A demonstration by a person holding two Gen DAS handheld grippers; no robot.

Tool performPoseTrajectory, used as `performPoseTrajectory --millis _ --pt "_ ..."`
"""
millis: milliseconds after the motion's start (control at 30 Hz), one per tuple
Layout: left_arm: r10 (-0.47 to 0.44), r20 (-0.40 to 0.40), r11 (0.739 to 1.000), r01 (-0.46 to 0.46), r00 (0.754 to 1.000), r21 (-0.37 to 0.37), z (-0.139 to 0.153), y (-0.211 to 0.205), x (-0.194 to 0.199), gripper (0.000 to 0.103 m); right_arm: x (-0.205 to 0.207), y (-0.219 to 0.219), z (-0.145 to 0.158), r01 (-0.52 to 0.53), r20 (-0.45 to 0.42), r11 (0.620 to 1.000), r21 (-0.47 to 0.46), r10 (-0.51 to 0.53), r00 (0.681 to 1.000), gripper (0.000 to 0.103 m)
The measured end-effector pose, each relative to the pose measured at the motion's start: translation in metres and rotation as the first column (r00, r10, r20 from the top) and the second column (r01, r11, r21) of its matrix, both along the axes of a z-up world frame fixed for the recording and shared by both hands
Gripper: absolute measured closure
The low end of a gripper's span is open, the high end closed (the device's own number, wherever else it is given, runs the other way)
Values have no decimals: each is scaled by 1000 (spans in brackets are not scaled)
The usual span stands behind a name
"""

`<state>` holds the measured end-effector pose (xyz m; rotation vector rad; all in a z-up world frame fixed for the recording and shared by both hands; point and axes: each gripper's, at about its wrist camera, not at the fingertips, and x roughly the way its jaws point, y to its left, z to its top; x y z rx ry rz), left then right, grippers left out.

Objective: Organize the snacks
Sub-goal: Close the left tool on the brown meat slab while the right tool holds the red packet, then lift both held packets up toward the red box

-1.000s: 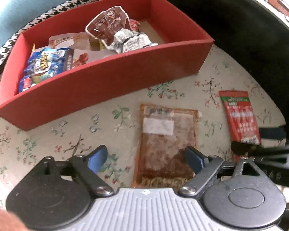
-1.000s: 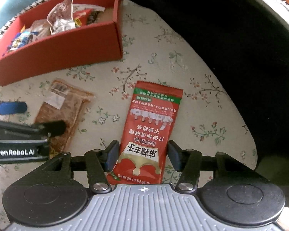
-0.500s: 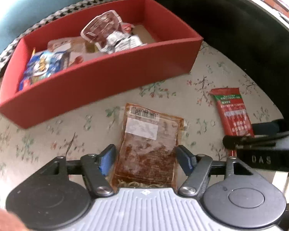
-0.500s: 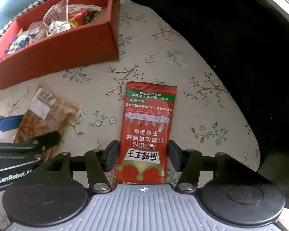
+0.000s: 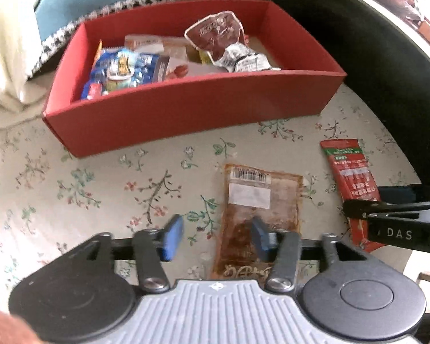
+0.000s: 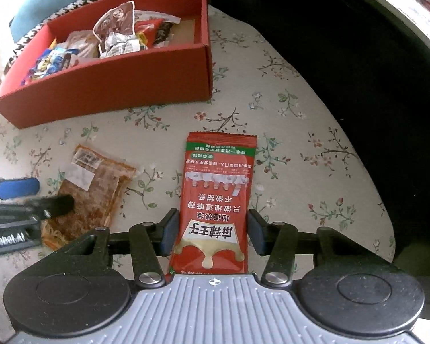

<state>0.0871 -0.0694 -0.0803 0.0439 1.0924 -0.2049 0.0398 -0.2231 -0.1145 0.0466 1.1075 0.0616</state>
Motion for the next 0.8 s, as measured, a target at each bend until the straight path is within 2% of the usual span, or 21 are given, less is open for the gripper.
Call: performPoseTrajectory --millis 133,233,333,400,467,633,700,800 --pt "-34 -14 999 34 999 -31 -5 -16 1 38 1 -7 -2 17 2 1000 3 -17 1000 44" --pt "-92 -9 996 92 996 -10 -10 -40 -2 15 0 -15 -6 34 -11 999 -1 -34 999 44" --pt "-119 38 987 114 992 118 -19 -60 -7 16 -1 -20 -8 38 -18 999 6 -38 999 43" --pt "-125 55 980 115 991 165 -22 -68 -11 18 -1 -22 -8 36 -18 999 14 -36 999 43" --pt "-111 74 983 99 991 155 -16 -64 -12 44 -1 -21 -6 29 -11 999 18 -29 1000 44" --pt "-67 63 991 60 996 119 -7 -44 -12 44 -1 -18 7 15 27 999 46 -16 999 44" --pt "-48 57 996 43 997 83 -2 -37 -13 44 -1 -15 12 4 45 998 57 -6 999 45" --pt "-40 86 997 34 996 63 12 -33 -16 44 -3 -9 22 -17 71 998 68 12 997 45"
